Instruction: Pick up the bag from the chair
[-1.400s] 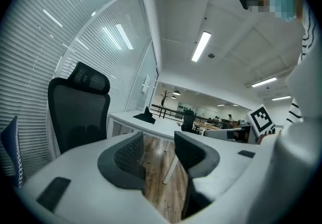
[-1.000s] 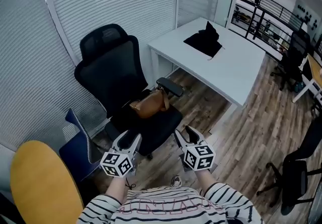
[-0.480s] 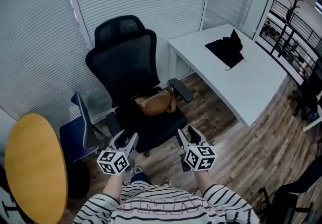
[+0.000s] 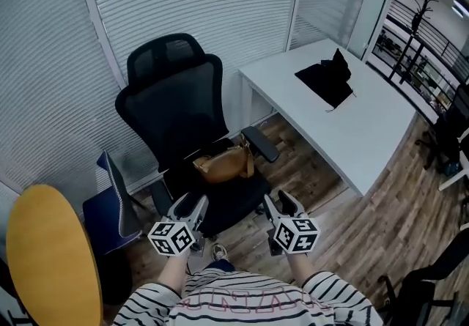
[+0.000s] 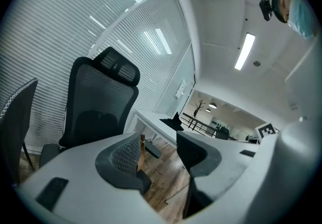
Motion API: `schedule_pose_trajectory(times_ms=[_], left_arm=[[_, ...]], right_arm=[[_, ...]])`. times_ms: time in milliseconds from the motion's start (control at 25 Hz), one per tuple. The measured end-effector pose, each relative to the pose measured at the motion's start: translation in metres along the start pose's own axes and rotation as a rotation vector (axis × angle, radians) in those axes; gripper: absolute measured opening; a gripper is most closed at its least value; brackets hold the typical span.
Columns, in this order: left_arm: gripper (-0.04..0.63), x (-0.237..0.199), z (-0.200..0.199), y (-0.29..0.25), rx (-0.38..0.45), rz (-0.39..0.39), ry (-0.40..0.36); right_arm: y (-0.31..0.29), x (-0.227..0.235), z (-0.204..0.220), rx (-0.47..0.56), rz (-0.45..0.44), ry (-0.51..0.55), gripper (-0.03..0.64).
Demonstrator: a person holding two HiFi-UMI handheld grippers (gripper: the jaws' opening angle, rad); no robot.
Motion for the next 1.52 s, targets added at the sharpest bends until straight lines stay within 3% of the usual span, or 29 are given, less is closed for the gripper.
schedule_pose_trajectory(times_ms=[240,720,960,1240,1520], left_arm=[[0.196,-0.021,-0.009,-0.04,-0.021,0.046,0.012],[0.198,-0.101,-0.037,-0.078,-0.063,0.04,0.021],[0.202,-0.135,-0.019,-0.103,-0.09,-0.029,0.08],[0.232,-0.164,0.028,-0.127,-0.14,-0.173,0.16],[0.259,-0.195,0.07,-0.158,-0.169,-0.307,0.226]], right_arm=[[-0.04,0.005,-0.01,0.007,0.03,-0.012,0.201],[-0.134,-0.006,-0.022,-0.015,0.051,-0.027,0.201],[-0.18,0.018,-0.022,-0.073,0.053,-0.016,0.201],[-0.236,0.066,-0.003,-0.156,0.065,0.035,0.201],[-0.3,0.102,0.015,-0.242,0.003,0.078,0.201]])
Point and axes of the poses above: the fingertips, and each gripper's own axes: y backward along the fingers, x to its right, z out of its underside, the point moved 4 cm from there along y, backward along the fingers, and after that the axes turned 7 degrees about -y, right-handed, at the moved point
